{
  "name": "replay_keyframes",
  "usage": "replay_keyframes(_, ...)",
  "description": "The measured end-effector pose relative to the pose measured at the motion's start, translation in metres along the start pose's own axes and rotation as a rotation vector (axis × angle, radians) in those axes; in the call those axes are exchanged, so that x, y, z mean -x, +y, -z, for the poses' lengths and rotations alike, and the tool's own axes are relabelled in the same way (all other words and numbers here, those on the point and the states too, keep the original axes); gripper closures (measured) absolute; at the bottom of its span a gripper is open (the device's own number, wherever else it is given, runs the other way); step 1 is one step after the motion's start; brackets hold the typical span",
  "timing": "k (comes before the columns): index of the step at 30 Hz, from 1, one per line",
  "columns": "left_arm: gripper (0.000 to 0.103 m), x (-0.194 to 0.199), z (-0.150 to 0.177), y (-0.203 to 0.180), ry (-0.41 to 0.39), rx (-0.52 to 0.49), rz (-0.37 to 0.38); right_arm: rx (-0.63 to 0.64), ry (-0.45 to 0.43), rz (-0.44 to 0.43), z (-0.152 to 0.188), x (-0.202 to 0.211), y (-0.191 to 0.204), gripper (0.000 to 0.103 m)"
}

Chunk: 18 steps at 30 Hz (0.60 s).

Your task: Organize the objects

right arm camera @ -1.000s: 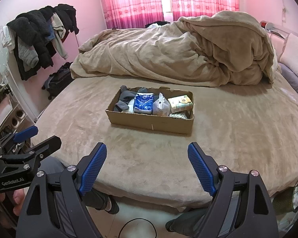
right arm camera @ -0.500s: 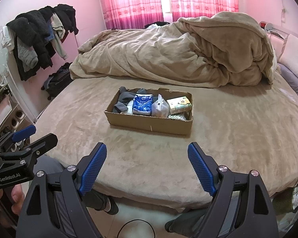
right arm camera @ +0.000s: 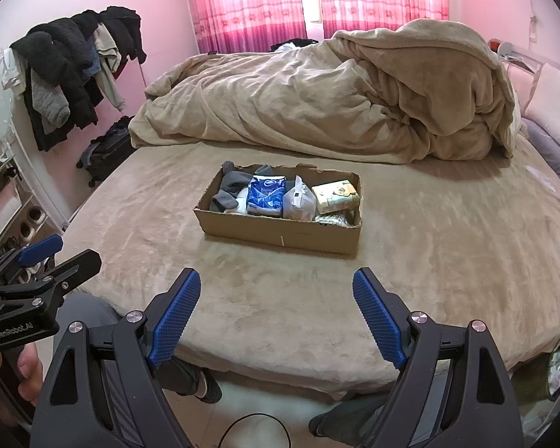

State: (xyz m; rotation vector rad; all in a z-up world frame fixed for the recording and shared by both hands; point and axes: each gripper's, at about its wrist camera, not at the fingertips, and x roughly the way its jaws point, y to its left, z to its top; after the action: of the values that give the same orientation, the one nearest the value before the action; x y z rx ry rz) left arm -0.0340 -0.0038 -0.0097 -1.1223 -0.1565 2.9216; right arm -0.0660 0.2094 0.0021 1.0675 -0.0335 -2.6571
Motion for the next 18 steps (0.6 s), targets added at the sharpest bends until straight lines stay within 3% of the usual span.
replay_keyframes(18,0.005,0.0009,-0.0002,-0.0007,-0.001,-0.002,0.004,-0.002,0.003,-0.001,-0.0001,-0.0021,-0.0009,0.017)
